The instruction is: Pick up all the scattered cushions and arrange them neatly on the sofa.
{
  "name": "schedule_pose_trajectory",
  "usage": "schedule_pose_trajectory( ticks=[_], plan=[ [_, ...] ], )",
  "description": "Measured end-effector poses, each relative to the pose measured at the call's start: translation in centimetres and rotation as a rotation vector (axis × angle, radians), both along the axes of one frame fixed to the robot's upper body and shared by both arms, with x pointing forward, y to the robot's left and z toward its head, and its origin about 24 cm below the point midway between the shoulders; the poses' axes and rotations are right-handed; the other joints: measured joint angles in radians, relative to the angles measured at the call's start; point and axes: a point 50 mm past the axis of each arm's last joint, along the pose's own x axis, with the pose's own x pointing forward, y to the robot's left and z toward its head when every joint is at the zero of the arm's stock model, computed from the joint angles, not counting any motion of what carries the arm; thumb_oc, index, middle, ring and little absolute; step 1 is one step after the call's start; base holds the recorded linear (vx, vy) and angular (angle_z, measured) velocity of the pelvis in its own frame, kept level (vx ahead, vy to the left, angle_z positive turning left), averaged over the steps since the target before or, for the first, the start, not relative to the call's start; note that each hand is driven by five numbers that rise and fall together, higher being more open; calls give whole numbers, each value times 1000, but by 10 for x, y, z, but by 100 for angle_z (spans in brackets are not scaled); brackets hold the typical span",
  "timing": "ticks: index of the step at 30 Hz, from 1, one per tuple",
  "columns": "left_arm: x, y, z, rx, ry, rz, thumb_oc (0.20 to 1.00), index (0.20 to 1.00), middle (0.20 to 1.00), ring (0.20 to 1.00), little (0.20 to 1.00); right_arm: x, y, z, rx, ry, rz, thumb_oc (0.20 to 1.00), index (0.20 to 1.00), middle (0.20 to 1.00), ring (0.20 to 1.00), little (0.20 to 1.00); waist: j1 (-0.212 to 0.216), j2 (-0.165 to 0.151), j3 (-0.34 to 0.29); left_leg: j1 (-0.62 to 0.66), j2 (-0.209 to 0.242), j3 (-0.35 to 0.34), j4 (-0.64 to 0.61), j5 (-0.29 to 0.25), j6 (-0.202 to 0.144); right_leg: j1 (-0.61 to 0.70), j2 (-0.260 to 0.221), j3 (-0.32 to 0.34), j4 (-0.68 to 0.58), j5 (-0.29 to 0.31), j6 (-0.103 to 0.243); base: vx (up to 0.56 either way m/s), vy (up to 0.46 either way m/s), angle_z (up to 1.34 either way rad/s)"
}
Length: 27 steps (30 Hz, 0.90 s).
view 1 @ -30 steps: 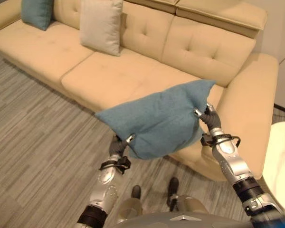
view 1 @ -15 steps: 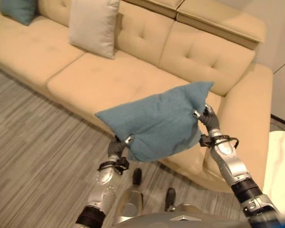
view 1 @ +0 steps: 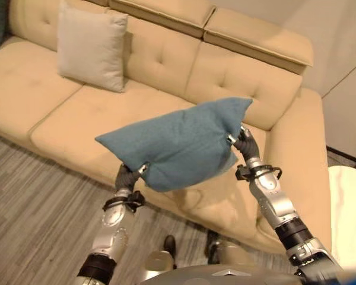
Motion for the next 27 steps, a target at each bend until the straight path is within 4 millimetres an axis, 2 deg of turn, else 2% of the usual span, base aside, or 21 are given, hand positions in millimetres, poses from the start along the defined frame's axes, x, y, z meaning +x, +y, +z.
schedule_pose_trajectory(
  ticks=[1,2,4,5,6,7,8,10,11,12,14,15,16,17,18,19,20,21,23,24,27],
  plan=[
    [-1,2,-1,5,5,1,200,200,200,200,200,-1,-1,-2,-2,6,-2,200,200,200,200,200,-2,-8,-5,9,-8,-3,1,-5,-7,13,1,16,-21,49,-36,137,-3,-6],
    [-2,-3,-2,-13,8,2,200,200,200,200,200,-1,-4,-3,-11,10,-7,200,200,200,200,200,-4,0,-6,15,0,-13,2,-14,-20,28,12,24,-36,57,-81,236,-40,7],
    [-1,-11,-4,-41,5,-5,200,200,200,200,200,0,-13,-2,-43,6,-20,200,200,200,200,200,-7,11,-9,10,31,-35,22,-32,-48,61,43,4,-84,65,-100,232,-67,23],
    [-1,-14,-4,-35,10,-24,200,200,200,200,200,0,-19,-2,-59,8,-28,200,200,200,200,200,-27,8,-10,-12,49,-58,72,-50,-77,88,52,-27,-106,50,-109,109,-49,42],
    [-1,-16,-4,-36,11,-33,200,200,200,200,200,0,-21,-1,-66,5,-32,200,200,200,200,200,-28,6,-11,-27,53,-67,111,-63,-87,91,56,-34,-105,53,-120,58,-27,38],
    [0,-17,-4,-37,12,-40,200,200,200,200,200,1,-23,0,-72,0,-35,200,200,200,200,200,-24,4,-11,-50,63,-74,168,-76,-103,96,62,-33,-105,38,-129,92,5,7],
    [1,-20,-4,-40,11,-49,200,200,200,200,200,2,-24,2,-68,-6,-43,200,200,200,200,200,-22,-5,-7,-117,68,-78,318,-99,-121,104,57,-31,-105,40,-156,115,24,-8],
    [1,-22,-5,-45,13,-52,200,200,200,200,200,3,-24,2,-61,-6,-52,200,200,200,200,200,-15,-5,-4,-227,77,-91,544,-125,-119,123,61,-10,-110,15,-197,149,40,-19],
    [1,-22,-4,-46,12,-51,200,200,200,200,200,2,-25,2,-60,-7,-56,200,200,200,200,200,-8,-3,-5,-260,82,-114,566,-140,-112,128,68,6,-113,7,-199,208,101,-41],
    [4,-22,-1,-44,-5,-54,200,200,200,200,200,3,-26,4,-59,-13,-64,200,200,200,200,200,-6,-3,-4,-287,91,-143,484,-142,-112,127,78,13,-109,-3,-202,199,129,-44],
    [7,-23,2,-42,-15,-60,200,200,200,200,200,3,-27,4,-59,-12,-77,200,200,200,200,200,-7,-6,-2,-309,102,-188,409,-133,-119,136,88,38,-115,-7,-201,181,138,-43],
    [9,-24,4,-42,-24,-63,200,200,200,200,200,3,-29,5,-58,-16,-84,200,200,200,200,200,-2,-6,-1,-288,106,-238,281,-89,-129,142,97,59,-121,-4,-198,105,101,-53],
    [11,-25,5,-43,-27,-65,200,200,200,200,200,3,-28,4,-55,-14,-87,200,200,200,200,200,-8,-1,1,-294,113,-284,263,-63,-141,152,106,82,-129,0,-190,207,213,-102],
    [11,-28,5,-51,-30,-67,200,200,200,200,200,4,-32,5,-64,-15,-101,200,200,200,200,200,7,24,2,-254,128,-326,198,4,-138,160,130,107,-125,2,-176,183,191,-82],
    [12,-34,5,-70,-33,-75,200,200,200,200,200,4,-37,6,-86,-21,-106,200,200,200,200,200,-15,67,5,-235,150,-335,188,42,-144,180,153,116,-128,-8,-159,253,289,-69],
    [15,-34,7,-65,-40,-78,200,200,200,200,200,2,-36,3,-67,-9,-120,200,200,200,200,200,-30,43,13,-218,131,-330,177,42,-135,190,121,117,-132,-22,-145,238,315,-35],
    [15,-33,8,-63,-41,-75,200,200,200,200,200,2,-35,2,-55,-5,-127,200,200,200,200,200,-31,32,10,-174,114,-309,117,38,-126,190,99,142,-125,-24,-138,197,299,-43],
    [16,-32,9,-54,-44,-79,200,200,200,200,200,1,-35,3,-65,-11,-129,200,200,200,200,200,-39,27,8,-139,91,-267,81,51,-100,189,65,152,-112,-22,-117,143,267,-73],
    [16,-28,14,-35,-62,-84,200,200,200,200,200,0,-32,3,-66,-14,-115,200,200,200,200,200,-27,31,7,-102,74,-204,65,54,-73,190,35,164,-92,-28,-86,20,184,-68],
    [17,-26,17,-13,-75,-87,200,200,200,200,200,0,-31,3,-66,-14,-109,200,200,200,200,200,-24,26,5,-98,65,-192,66,49,-68,190,26,164,-97,-23,-78,-59,141,-65],
    [31,-6,37,60,-139,-39,200,200,200,200,200,6,-15,9,-51,-37,-68,200,200,200,200,200,15,22,7,-87,59,-80,66,37,-51,146,8,175,-106,15,-54,-95,91,-90]
  ],
)
